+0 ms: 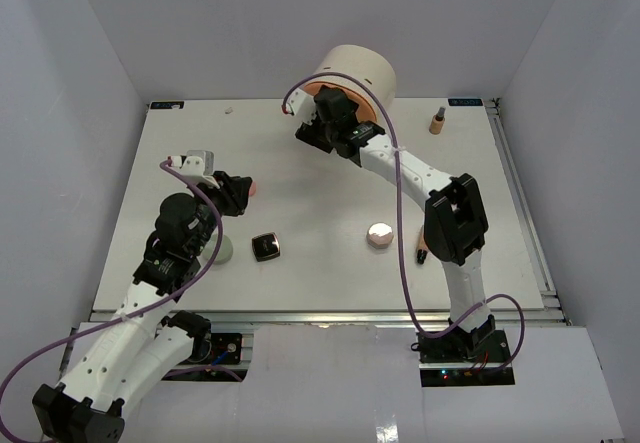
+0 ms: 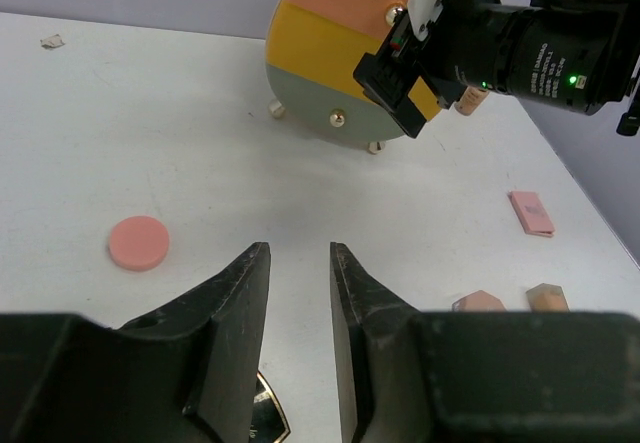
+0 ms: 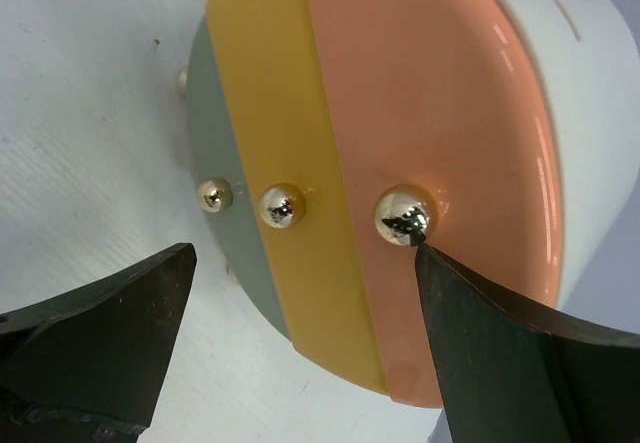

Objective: Organize the makeup

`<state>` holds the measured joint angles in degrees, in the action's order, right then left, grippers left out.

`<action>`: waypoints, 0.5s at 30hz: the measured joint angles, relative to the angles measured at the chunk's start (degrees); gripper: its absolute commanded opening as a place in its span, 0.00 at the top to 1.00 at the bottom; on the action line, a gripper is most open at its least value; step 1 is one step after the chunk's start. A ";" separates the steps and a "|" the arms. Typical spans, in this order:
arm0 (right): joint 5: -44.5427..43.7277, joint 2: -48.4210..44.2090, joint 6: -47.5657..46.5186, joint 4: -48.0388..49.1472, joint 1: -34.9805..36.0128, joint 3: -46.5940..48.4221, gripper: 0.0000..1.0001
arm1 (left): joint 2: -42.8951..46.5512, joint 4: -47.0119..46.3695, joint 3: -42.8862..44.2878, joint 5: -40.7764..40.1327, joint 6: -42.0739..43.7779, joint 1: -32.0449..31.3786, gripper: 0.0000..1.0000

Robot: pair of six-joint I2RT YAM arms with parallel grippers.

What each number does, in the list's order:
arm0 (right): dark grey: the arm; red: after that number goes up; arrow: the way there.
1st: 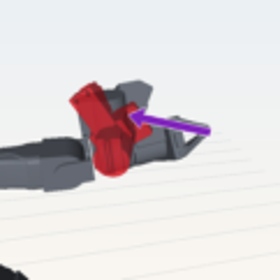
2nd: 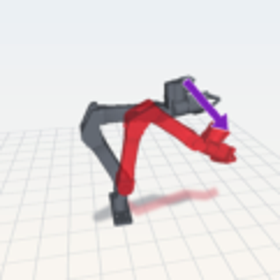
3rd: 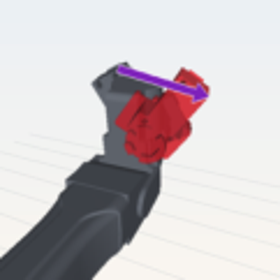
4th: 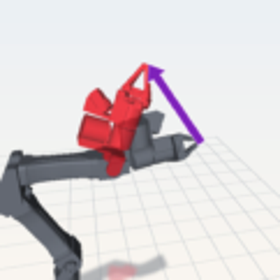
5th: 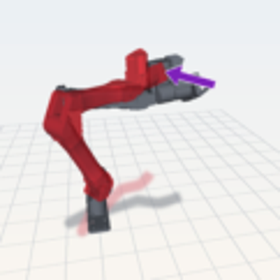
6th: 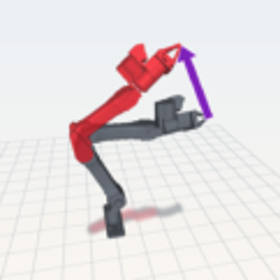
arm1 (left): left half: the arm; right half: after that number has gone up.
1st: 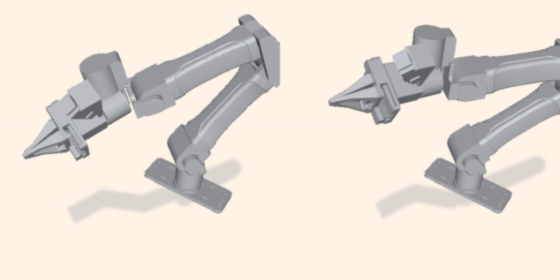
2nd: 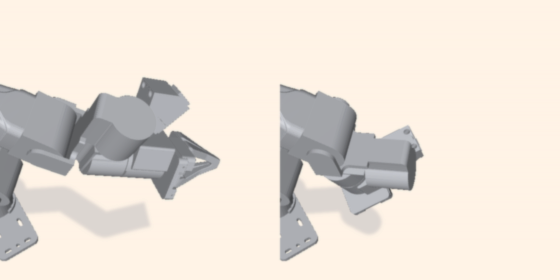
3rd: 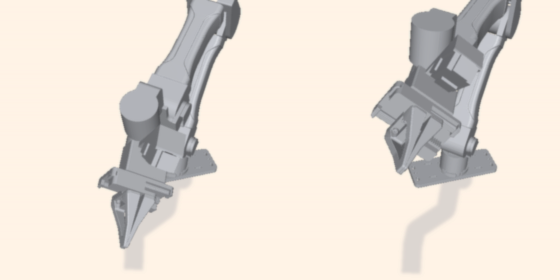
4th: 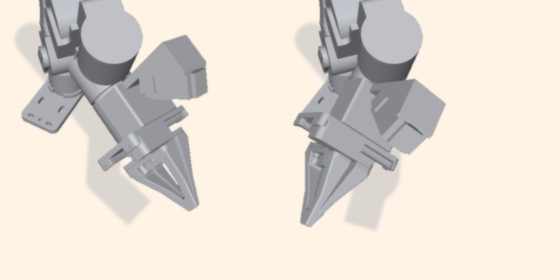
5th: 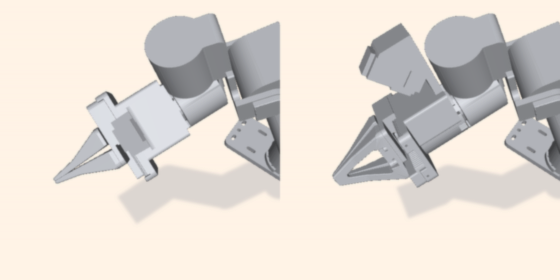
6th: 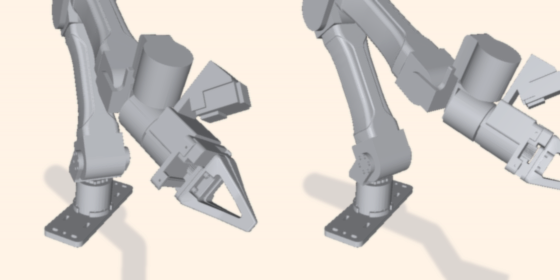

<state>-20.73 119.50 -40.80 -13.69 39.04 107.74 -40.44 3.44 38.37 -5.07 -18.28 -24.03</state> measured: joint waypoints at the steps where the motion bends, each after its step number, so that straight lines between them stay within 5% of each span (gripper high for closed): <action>1: 0.28 0.00 -0.09 0.02 -0.20 0.25 0.03 | -0.17 0.00 0.00 0.09 -0.06 0.00 0.53; 15: 10.81 -5.16 0.40 -4.73 -1.70 -1.99 0.03 | -4.06 -2.93 -0.89 8.84 -1.83 0.76 0.30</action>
<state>-9.91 114.34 -40.40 -18.42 37.34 105.75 -44.50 0.52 37.48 3.77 -20.11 -23.27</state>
